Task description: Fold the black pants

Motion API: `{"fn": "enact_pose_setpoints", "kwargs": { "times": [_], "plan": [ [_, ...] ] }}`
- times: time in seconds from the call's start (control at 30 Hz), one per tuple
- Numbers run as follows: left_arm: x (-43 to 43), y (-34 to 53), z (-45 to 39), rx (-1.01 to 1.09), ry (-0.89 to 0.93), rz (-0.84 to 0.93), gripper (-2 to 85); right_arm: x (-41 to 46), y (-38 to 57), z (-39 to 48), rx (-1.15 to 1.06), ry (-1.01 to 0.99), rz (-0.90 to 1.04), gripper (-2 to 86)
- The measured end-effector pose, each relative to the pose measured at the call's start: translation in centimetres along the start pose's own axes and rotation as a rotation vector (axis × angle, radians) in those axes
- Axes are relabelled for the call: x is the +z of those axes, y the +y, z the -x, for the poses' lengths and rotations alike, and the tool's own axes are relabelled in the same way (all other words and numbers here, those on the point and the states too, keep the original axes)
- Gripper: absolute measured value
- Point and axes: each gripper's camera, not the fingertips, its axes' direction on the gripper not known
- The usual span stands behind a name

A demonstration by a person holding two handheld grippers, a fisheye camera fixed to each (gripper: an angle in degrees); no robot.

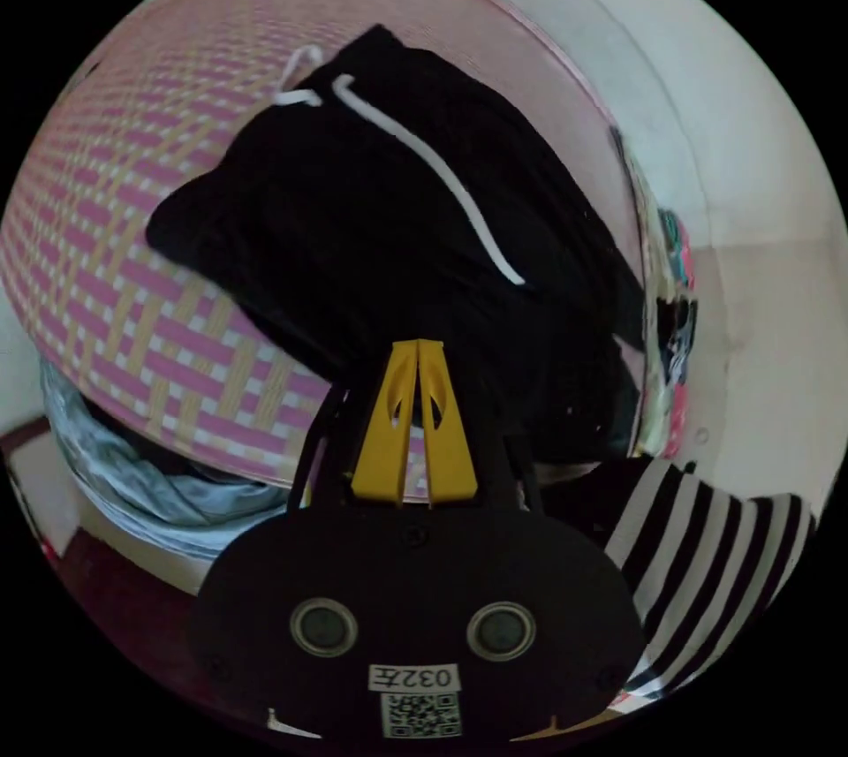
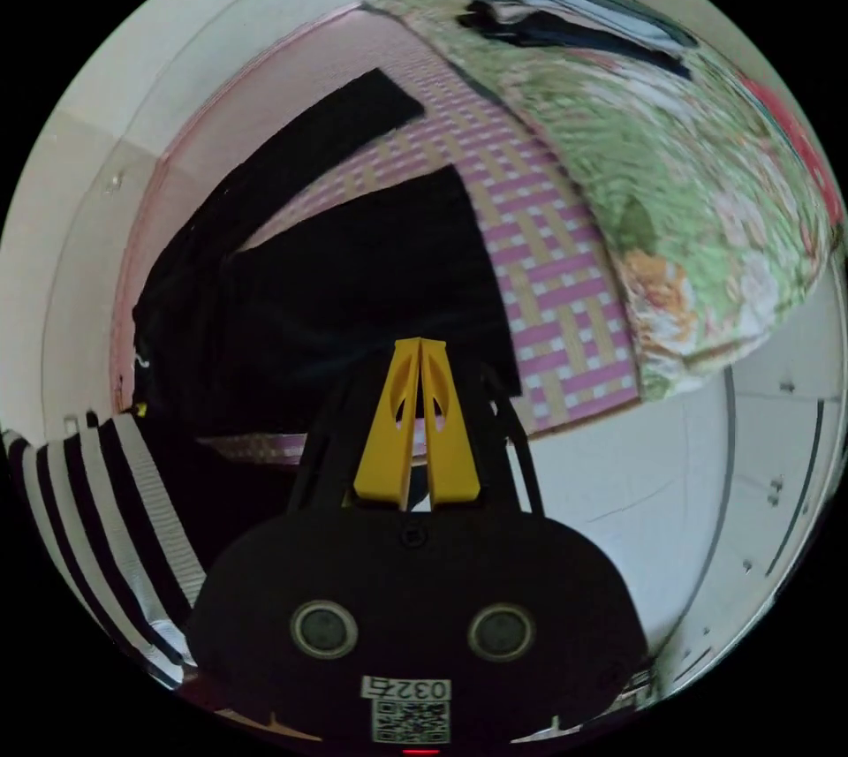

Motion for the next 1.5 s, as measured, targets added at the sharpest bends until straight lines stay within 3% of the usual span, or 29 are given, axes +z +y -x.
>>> {"fn": "enact_pose_setpoints", "kwargs": {
  "times": [0.1, 0.23, 0.47, 0.6, 0.77, 1.0, 1.13, 1.23, 1.33, 1.5],
  "plan": [
    [1.8, -0.3, -3.5, 0.094, -0.016, 0.019, -0.9, 2.2, -0.3, 2.7, -0.074, 0.059, 0.028, -1.0],
    [4.7, 0.5, -7.6, 0.218, -0.282, 0.088, -0.9, 4.9, 0.3, 5.6, -0.187, 0.212, 0.066, -1.0],
    [5.8, 2.4, -9.9, 0.262, -0.402, 0.030, -1.0, 6.2, 1.1, 5.5, -0.216, 0.197, 0.066, -1.0],
    [5.9, 2.5, -9.8, 0.252, -0.383, 0.040, -1.0, 6.4, 1.5, 4.8, -0.213, 0.163, 0.049, -1.0],
    [5.6, 3.2, -6.7, 0.142, -0.203, 0.014, -1.0, 6.4, 2.2, 3.7, -0.144, 0.124, -0.002, -1.0],
    [6.4, 4.8, -7.7, 0.150, -0.305, -0.010, -1.0, 6.6, 2.8, 5.0, -0.172, 0.310, -0.031, -1.0],
    [4.6, 6.6, -5.8, 0.116, -0.240, -0.098, -0.9, 4.3, 2.8, 2.3, -0.078, 0.223, -0.065, -0.9],
    [2.5, 8.0, -2.3, 0.042, -0.144, -0.162, -0.9, 2.3, 3.2, -0.9, -0.026, -0.022, -0.083, -0.7],
    [1.8, 8.7, -0.7, 0.052, -0.184, -0.142, -0.9, 1.6, 2.9, -2.9, -0.006, -0.162, -0.017, 0.3],
    [1.6, 9.1, -0.7, 0.097, -0.142, -0.149, -0.9, 0.0, 2.0, -4.6, 0.003, -0.487, 0.010, 8.6]
  ]
}}
